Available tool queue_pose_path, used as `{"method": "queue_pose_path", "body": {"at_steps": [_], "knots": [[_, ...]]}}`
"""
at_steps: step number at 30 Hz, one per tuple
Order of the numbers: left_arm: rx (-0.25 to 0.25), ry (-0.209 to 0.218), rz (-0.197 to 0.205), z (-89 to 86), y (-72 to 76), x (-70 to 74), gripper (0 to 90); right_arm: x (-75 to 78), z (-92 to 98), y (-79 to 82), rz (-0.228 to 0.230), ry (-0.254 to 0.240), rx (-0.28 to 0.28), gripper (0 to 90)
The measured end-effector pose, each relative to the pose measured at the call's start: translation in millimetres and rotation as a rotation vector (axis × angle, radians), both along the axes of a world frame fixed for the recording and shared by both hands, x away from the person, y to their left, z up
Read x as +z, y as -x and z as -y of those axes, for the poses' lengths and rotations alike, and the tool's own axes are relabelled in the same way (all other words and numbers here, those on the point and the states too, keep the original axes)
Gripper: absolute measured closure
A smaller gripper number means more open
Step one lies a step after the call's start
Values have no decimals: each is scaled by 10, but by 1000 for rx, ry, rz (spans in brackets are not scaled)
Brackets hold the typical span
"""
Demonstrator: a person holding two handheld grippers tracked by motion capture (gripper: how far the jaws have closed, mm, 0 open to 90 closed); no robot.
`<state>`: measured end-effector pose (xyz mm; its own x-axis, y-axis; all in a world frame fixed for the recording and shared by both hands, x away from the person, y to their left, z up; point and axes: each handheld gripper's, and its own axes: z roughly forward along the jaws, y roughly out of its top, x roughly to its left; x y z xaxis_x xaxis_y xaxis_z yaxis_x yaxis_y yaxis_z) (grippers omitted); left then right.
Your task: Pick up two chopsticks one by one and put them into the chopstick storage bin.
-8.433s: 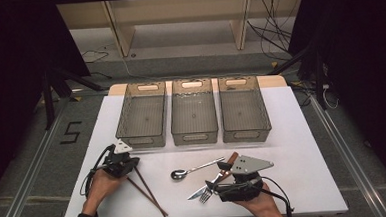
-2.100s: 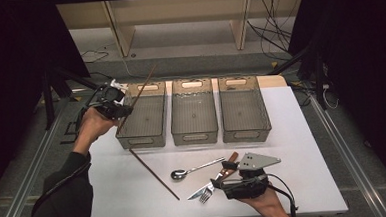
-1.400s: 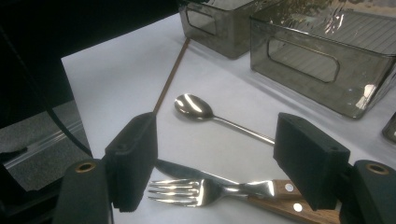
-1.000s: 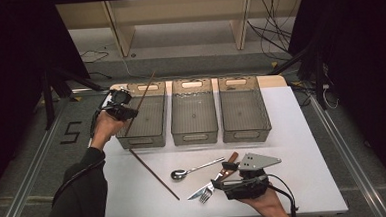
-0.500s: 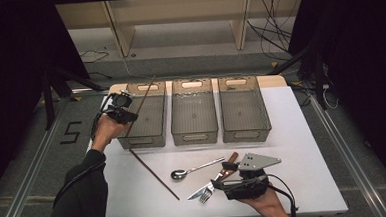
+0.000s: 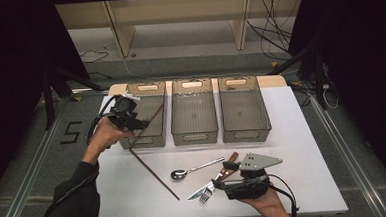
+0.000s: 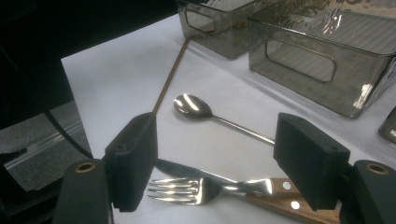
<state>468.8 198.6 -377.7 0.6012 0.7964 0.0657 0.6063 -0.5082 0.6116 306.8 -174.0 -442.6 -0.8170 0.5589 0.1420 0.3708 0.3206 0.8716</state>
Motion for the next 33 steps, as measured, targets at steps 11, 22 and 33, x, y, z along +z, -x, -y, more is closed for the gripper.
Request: {"method": "queue_pose_path", "body": {"at_steps": [11, 22, 33], "knots": [[-227, -136, 0, 176, 552, -81, 307, 2, -11, 7, 0, -2, 1, 312], [-390, -263, -119, 174, 650, -369, 298, -3, -17, 8, 0, 2, 5, 312], [-559, -389, -193, 329, 660, -571, 306, -13, -23, 7, -3, 4, 8, 311]]}}
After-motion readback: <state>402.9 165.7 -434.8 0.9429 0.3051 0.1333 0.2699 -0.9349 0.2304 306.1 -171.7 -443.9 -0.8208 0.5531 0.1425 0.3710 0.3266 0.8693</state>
